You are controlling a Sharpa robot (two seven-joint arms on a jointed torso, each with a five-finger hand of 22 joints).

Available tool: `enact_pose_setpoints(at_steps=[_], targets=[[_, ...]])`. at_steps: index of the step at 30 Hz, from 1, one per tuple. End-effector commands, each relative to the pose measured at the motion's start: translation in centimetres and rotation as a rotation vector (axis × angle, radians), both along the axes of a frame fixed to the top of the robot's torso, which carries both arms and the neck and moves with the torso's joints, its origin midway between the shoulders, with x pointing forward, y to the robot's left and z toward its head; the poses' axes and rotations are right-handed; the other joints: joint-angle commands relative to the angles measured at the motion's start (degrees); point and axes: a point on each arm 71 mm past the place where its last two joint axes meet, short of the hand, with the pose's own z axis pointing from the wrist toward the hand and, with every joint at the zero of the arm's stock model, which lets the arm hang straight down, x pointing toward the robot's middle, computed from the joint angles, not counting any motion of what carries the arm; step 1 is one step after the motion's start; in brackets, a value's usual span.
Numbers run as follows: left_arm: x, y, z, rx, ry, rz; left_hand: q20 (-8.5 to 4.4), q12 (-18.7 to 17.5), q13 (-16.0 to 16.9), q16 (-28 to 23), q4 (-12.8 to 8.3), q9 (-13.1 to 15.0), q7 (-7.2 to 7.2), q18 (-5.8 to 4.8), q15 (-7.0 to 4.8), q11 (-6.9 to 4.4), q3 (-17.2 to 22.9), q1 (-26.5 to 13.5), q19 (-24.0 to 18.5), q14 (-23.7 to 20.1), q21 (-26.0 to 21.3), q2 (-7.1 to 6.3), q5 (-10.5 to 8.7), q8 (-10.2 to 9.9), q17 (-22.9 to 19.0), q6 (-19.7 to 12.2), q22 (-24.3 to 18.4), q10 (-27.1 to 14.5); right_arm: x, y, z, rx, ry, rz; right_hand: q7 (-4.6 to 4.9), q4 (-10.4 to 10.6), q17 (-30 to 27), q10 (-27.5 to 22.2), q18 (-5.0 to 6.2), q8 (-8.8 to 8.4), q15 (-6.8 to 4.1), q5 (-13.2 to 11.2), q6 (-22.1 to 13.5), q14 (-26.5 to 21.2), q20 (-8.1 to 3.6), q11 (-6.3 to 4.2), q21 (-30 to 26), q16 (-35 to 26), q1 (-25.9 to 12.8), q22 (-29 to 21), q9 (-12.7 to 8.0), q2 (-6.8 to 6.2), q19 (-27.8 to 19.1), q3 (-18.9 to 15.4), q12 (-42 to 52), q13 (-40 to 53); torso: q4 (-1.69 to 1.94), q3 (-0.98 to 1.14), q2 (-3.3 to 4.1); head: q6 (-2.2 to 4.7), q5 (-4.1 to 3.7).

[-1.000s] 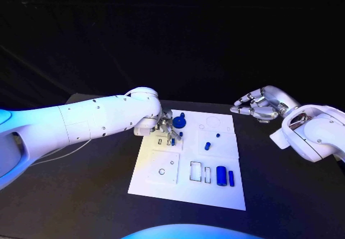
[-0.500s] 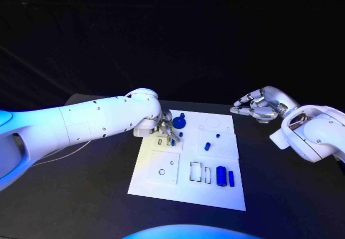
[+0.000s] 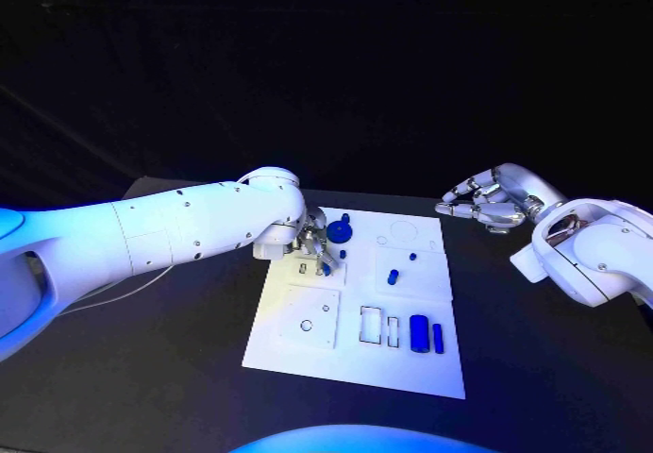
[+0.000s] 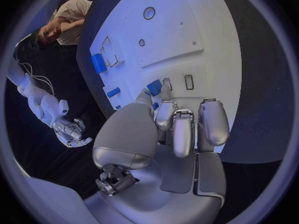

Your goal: Assemble the parts on the task board

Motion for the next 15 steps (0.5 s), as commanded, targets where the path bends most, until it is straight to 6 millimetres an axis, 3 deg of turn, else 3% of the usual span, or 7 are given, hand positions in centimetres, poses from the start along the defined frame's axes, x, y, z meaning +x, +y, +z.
enact_pose_setpoints(at_steps=[1,5,9,11,13,15], targets=[[-0.13,-0.11,-0.1,-0.028,0.026,0.009,0.2,-0.3,-0.1,-0.1,-0.1,0.2,-0.15,-0.93,0.32,-0.22,1.4,1.5,-0.4,4.0,0.2,0.41,0.26,-0.4,7.7,0.4,0.0,-0.4,0.03,0.04,-0.12,-0.014,0.009,0.004,0.14,0.0,-0.1,0.2,1.19,0.15,-0.37,0.2,-0.5,2.2,-0.37,-0.16,-0.4,-0.2,-0.1,-0.1,0.1,0.26,-0.2,-0.4,0.0,0.4,0.06,0.0,0.04,-0.18,0.0],[-0.17,-0.07,-0.14,-0.05,0.043,0.022,0.06,-0.6,-0.2,-0.2,-1.3,0.3,-0.44,-0.93,0.07,-0.51,4.5,4.9,-0.4,4.0,0.2,0.66,0.51,-0.9,7.7,0.1,0.1,-0.6,0.08,0.04,-0.18,-0.015,0.012,0.004,0.14,0.0,-0.1,0.2,1.19,0.15,-0.37,0.2,-0.5,2.2,-0.37,-0.16,-0.4,-0.2,-0.1,-0.1,0.1,0.26,-0.2,-0.4,0.0,0.4,0.05,0.02,0.02,-0.29,0.05],[-0.28,-0.04,-0.21,-0.076,0.068,0.035,-0.21,-1.2,-0.6,-0.2,-3.5,0.5,-0.55,-0.93,-0.22,-0.71,10.1,9.7,-0.4,4.0,0.2,-0.39,0.83,-1.5,7.7,-0.4,0.1,-1.2,0.11,0.04,-0.23,-0.016,0.013,0.004,0.14,0.0,-0.1,0.2,1.19,0.21,-0.37,0.3,-0.5,2.2,-0.37,-0.17,-0.4,-0.2,-0.1,-0.1,0.1,0.3,-0.1,-0.4,0.1,0.4,-0.02,0.01,0.0,-0.41,0.14],[-0.34,-0.01,-0.23,-0.09,0.08,0.042,-0.31,-1.8,-0.9,-0.2,-4.3,0.8,-0.02,-0.94,0.03,-0.4,16.2,11.6,-0.5,4.0,0.2,-2.42,0.83,-1.8,7.7,-0.6,0.2,-1.4,0.12,0.04,-0.25,-0.016,0.014,0.003,0.13,0.0,0.0,0.2,1.19,0.27,-0.38,0.4,-0.5,2.2,-0.38,-0.18,-0.4,-0.2,-0.1,-0.1,0.1,0.34,-0.2,-0.4,0.1,0.4,0.0,0.01,0.01,-0.46,0.11],[-0.37,0.04,-0.25,-0.099,0.087,0.047,-0.12,-2.1,-1.1,-0.2,-4.5,1.7,0.2,-0.87,0.44,0.29,25.2,10.9,-0.5,4.0,0.3,-6.52,0.65,-1.7,7.8,-0.6,0.3,-1.2,0.13,0.03,-0.27,-0.016,0.014,0.003,0.13,0.0,0.0,0.2,1.19,0.27,-0.38,0.4,-0.5,2.2,-0.38,-0.18,-0.4,-0.2,-0.1,-0.1,0.1,0.34,-0.2,-0.4,0.1,0.4,0.0,0.01,0.01,-0.46,0.11],[-0.4,0.09,-0.25,-0.106,0.091,0.051,0.16,-2.2,-1.2,-0.2,-4.7,2.7,0.07,-0.93,0.71,0.17,32.2,9.0,-0.6,4.0,0.3,-9.07,0.58,-1.3,7.8,-0.5,0.4,-1.0,0.14,0.01,-0.28,-0.016,0.014,0.002,0.13,0.0,0.0,0.2,1.19,0.27,-0.38,0.4,-0.5,2.2,-0.38,-0.18,-0.4,-0.2,-0.1,-0.1,0.1,0.34,-0.2,-0.4,0.1,0.4,-0.01,0.0,0.02,-0.53,0.1]])
